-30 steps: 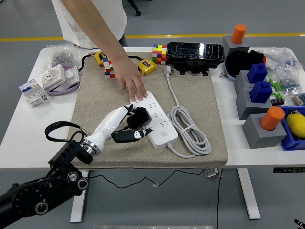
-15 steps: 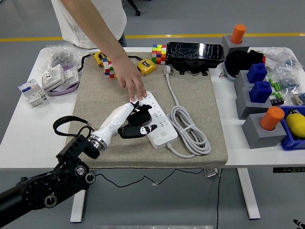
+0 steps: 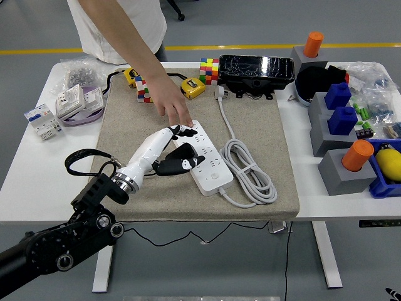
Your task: Put the plug near the board,insert it into the board,press the button,pull the plug out
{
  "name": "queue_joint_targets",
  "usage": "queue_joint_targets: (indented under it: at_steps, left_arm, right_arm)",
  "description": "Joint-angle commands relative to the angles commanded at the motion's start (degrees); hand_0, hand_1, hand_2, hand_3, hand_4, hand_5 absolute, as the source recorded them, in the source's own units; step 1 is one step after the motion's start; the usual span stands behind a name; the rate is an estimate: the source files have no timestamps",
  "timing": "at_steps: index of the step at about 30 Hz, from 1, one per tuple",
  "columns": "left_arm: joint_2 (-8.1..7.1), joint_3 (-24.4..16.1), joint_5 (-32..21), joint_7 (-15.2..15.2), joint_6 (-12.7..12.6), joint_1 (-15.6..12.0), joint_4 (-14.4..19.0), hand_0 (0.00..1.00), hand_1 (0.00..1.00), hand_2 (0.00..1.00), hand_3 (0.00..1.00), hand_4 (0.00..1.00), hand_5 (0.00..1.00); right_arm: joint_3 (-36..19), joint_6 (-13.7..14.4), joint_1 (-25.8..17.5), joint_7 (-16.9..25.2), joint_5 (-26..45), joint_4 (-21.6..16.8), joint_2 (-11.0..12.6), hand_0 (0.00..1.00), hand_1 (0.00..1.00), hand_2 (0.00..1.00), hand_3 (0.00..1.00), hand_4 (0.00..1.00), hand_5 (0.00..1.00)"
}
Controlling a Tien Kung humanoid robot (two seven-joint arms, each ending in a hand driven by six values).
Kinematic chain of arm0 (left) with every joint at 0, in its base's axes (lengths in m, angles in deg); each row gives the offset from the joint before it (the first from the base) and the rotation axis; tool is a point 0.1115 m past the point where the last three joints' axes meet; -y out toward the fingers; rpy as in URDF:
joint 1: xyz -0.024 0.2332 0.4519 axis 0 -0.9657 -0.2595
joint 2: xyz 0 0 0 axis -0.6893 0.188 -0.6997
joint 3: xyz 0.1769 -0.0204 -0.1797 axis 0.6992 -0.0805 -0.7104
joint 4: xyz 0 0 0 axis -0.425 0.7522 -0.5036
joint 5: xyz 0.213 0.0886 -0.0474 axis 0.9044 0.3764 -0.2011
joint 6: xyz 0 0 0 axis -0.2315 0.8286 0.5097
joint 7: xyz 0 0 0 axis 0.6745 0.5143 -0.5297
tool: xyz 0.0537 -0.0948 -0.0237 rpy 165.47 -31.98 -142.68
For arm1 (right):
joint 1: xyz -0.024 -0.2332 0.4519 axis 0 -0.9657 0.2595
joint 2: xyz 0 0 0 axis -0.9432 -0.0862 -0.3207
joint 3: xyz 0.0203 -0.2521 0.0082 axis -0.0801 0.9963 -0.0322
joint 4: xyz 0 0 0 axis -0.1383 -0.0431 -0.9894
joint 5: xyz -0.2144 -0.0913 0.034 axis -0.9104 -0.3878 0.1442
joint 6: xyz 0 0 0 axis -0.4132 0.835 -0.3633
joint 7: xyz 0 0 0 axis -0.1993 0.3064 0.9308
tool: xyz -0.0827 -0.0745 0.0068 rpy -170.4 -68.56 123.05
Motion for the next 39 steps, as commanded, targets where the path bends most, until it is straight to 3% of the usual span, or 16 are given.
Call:
queue_joint_targets:
  at_steps: [5, 8, 12, 25, 39]
  left_arm:
    - [-2.51, 1.01, 2.01, -1.37, 0.75, -1.51, 2.11, 0.701, 0.768, 0.737, 0.731, 0.847, 0.414]
    - [-2.76, 1.69, 1.48, -1.06, 1.67, -1.66, 1.80, 0.699, 0.768, 0.734, 0.725, 0.849, 0.419]
    - [-2.26, 2.13, 1.30, -0.05, 2.31, -1.25, 1.27, 0.699, 0.768, 0.734, 0.725, 0.849, 0.419]
    - [0.71, 3.59, 1.27, -1.11, 3.24, 1.70, -2.98, 0.700, 0.764, 0.732, 0.719, 0.846, 0.417]
    - [2.65, 3.87, 1.75, -1.36, 3.47, 3.66, -3.89, 0.699, 0.763, 0.731, 0.705, 0.839, 0.412]
  right_arm:
    - [-0.18, 0.00, -0.16, 0.01, -0.09, -0.01, -0.07, 0.574, 0.630, 0.605, 0.537, 0.880, 0.411]
    - [-0.54, 0.01, -0.29, 0.02, -0.26, -0.07, -0.13, 0.573, 0.630, 0.604, 0.537, 0.880, 0.410]
    - [-0.72, 0.04, -0.21, 0.03, -0.41, -0.20, -0.05, 0.573, 0.630, 0.604, 0.537, 0.880, 0.410]
    - [-0.38, 0.00, -0.25, -0.01, -0.08, -0.07, -0.12, 0.572, 0.630, 0.604, 0.537, 0.880, 0.410]
    - [-0.36, 0.00, -0.25, -0.01, 0.01, -0.12, -0.05, 0.573, 0.630, 0.602, 0.537, 0.879, 0.410]
